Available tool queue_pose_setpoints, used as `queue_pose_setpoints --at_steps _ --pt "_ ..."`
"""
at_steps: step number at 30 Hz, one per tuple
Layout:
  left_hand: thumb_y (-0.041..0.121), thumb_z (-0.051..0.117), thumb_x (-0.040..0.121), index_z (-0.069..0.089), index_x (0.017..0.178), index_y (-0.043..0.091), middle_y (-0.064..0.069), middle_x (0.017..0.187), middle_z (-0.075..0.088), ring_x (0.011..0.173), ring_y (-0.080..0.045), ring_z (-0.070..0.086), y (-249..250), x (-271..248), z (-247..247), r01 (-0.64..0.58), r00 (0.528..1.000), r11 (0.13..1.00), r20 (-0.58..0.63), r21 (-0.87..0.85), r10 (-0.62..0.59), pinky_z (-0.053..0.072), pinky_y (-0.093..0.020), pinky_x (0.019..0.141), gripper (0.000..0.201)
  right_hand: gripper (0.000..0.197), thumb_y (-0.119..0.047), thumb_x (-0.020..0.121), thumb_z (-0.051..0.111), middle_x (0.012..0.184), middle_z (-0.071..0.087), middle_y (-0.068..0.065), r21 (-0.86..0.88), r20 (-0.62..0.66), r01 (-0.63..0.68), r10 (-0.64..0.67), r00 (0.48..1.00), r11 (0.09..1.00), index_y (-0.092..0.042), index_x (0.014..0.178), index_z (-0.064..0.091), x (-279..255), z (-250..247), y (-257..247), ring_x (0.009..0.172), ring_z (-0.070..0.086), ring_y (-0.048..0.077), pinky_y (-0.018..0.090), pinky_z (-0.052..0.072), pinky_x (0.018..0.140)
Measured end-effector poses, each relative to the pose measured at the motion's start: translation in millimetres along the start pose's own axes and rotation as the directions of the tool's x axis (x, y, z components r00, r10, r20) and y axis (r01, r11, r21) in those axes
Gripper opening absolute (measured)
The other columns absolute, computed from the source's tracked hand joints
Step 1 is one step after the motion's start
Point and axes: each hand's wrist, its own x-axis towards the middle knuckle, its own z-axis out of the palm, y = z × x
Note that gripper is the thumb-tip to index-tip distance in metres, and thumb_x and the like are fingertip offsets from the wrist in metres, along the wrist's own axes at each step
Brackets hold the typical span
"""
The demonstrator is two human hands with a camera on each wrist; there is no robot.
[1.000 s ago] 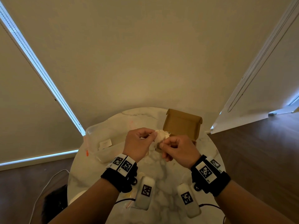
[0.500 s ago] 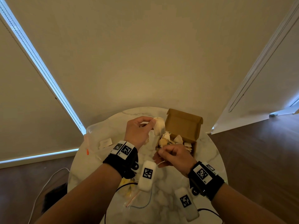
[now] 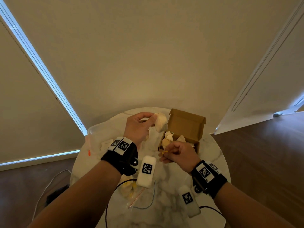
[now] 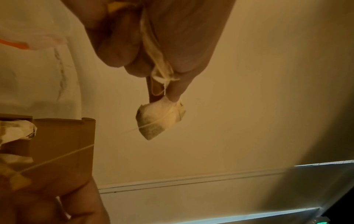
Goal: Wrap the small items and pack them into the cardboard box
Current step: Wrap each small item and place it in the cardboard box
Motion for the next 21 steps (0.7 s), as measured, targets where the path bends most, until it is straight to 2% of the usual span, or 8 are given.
queue_pose_setpoints --at_steps 4,6,8,10,11,14,17,21 --pt "0.018 0.070 0.087 0.072 0.086 0.012 -0.009 0.069 0.069 0.029 -0.005 0.037 -0.3 -6.5 -1.0 0.017 1.000 1.000 0.020 0.002 -0.017 0.024 -0.016 0.033 0.006 0.011 0.002 0.081 0.071 0.079 0.071 0.003 -0.188 -0.106 0.022 -0.042 0.993 0.982 -0.008 0.086 0.072 9.3 -7.4 -6.2 0.068 0.067 0.010 0.019 0.056 0.064" --pt "0.017 0.070 0.087 0.073 0.087 0.010 -0.009 0.068 0.069 0.029 -0.005 0.037 -2.0 -10.5 -1.9 0.023 0.999 1.000 0.030 0.009 -0.023 0.024 -0.016 0.033 0.007 0.010 -0.006 0.083 0.072 0.068 0.068 -0.003 -0.248 -0.139 -0.004 -0.032 0.990 0.969 -0.016 0.084 0.074 14.5 -10.4 -12.2 0.058 0.060 0.010 0.021 0.052 0.057" --pt "0.017 0.071 0.087 0.073 0.085 0.011 -0.009 0.067 0.069 0.028 -0.008 0.034 -5.2 -13.8 -3.2 0.038 0.998 0.999 0.046 0.022 -0.039 0.023 -0.016 0.034 0.006 0.006 -0.008 0.085 0.070 0.058 0.065 -0.001 -0.225 -0.138 -0.022 -0.009 0.990 0.974 -0.011 0.089 0.073 18.4 -12.8 -20.8 0.051 0.054 0.015 0.024 0.049 0.052" --pt "0.018 0.071 0.086 0.074 0.083 0.013 -0.007 0.065 0.069 0.028 -0.010 0.029 -9.6 -16.3 -4.4 0.055 0.997 0.997 0.058 0.057 -0.058 0.022 -0.016 0.035 0.006 0.010 -0.006 0.087 0.067 0.063 0.069 0.007 -0.206 -0.126 -0.003 -0.023 0.992 0.979 -0.003 0.096 0.071 21.0 -13.5 -31.4 0.053 0.058 0.018 0.026 0.052 0.054" --pt "0.018 0.071 0.086 0.074 0.083 0.013 -0.006 0.063 0.069 0.029 -0.011 0.029 -12.1 -17.4 -5.1 0.058 0.996 0.995 0.060 0.084 -0.063 0.022 -0.016 0.035 0.006 0.010 -0.008 0.089 0.066 0.069 0.072 0.008 -0.212 -0.122 0.014 -0.041 0.992 0.977 -0.006 0.096 0.072 22.3 -13.8 -36.1 0.056 0.063 0.018 0.025 0.055 0.058" --pt "0.019 0.072 0.085 0.074 0.080 0.015 -0.005 0.062 0.070 0.033 -0.013 0.038 -18.1 -21.9 -5.6 0.035 0.996 0.987 0.075 0.158 -0.048 0.028 -0.018 0.037 0.007 0.009 -0.014 0.089 0.066 0.079 0.075 0.003 -0.190 -0.131 0.052 -0.078 0.988 0.980 -0.015 0.090 0.074 24.4 -11.4 -50.2 0.070 0.071 0.014 0.024 0.058 0.067" --pt "0.020 0.074 0.084 0.075 0.076 0.017 -0.004 0.063 0.071 0.048 -0.015 0.056 -23.9 -24.0 -4.6 0.012 0.996 0.977 0.082 0.211 -0.030 0.039 -0.025 0.045 0.008 0.007 -0.012 0.087 0.068 0.076 0.074 0.002 -0.220 -0.129 0.097 -0.127 0.983 0.971 -0.014 0.089 0.074 27.7 -8.6 -58.2 0.064 0.069 0.008 0.017 0.052 0.057" --pt "0.017 0.073 0.085 0.075 0.078 0.013 -0.003 0.063 0.070 0.042 -0.007 0.054 -26.7 -25.6 -2.7 -0.003 0.997 0.970 0.070 0.242 -0.014 0.038 -0.020 0.043 0.009 0.013 -0.014 0.084 0.072 0.067 0.073 -0.003 -0.241 -0.135 0.110 -0.146 0.980 0.964 -0.017 0.097 0.072 28.9 -7.2 -64.7 0.062 0.069 0.010 0.020 0.052 0.057"
